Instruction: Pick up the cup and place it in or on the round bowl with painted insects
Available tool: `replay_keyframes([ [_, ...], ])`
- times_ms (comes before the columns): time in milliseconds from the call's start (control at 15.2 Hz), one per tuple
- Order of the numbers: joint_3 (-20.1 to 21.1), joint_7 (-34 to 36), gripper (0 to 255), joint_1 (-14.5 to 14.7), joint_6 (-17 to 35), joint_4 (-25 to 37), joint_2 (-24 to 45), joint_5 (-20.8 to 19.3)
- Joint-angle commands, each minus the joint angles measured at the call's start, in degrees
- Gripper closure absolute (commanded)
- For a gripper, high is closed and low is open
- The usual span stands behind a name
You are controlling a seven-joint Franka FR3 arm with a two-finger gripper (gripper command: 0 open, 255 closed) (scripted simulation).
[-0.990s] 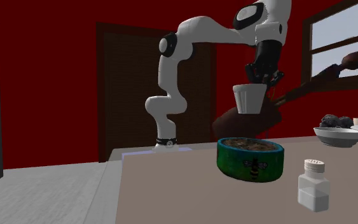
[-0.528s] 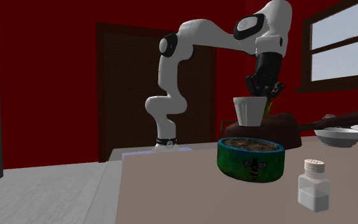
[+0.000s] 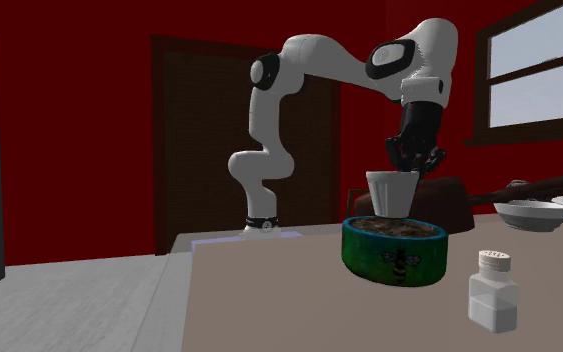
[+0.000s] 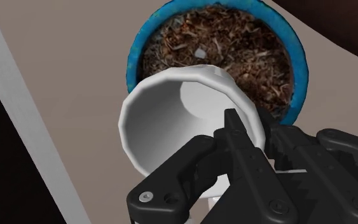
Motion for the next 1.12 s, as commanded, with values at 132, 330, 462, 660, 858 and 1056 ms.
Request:
replay_keyframes([
  [132,0.01,0.08,255,0.01,0.25,-0.22,0.0,-0.03],
  [330,0.01,0.08,255,0.01,0.25,-0.22,0.0,-0.03],
  [462,0.01,0.08,0,0.01,0.24,-0.21,0.0,-0.03],
  [660,0.01,0.08,0,0.01,0.24,-0.21,0.0,-0.03],
  [858,0.37,-0.26,0,0.43,-3.4,2.98,-0.45,0.45],
  [1056,0.68,-0.49,0,0.85,-6.75,6.17,-0.57,0.73],
])
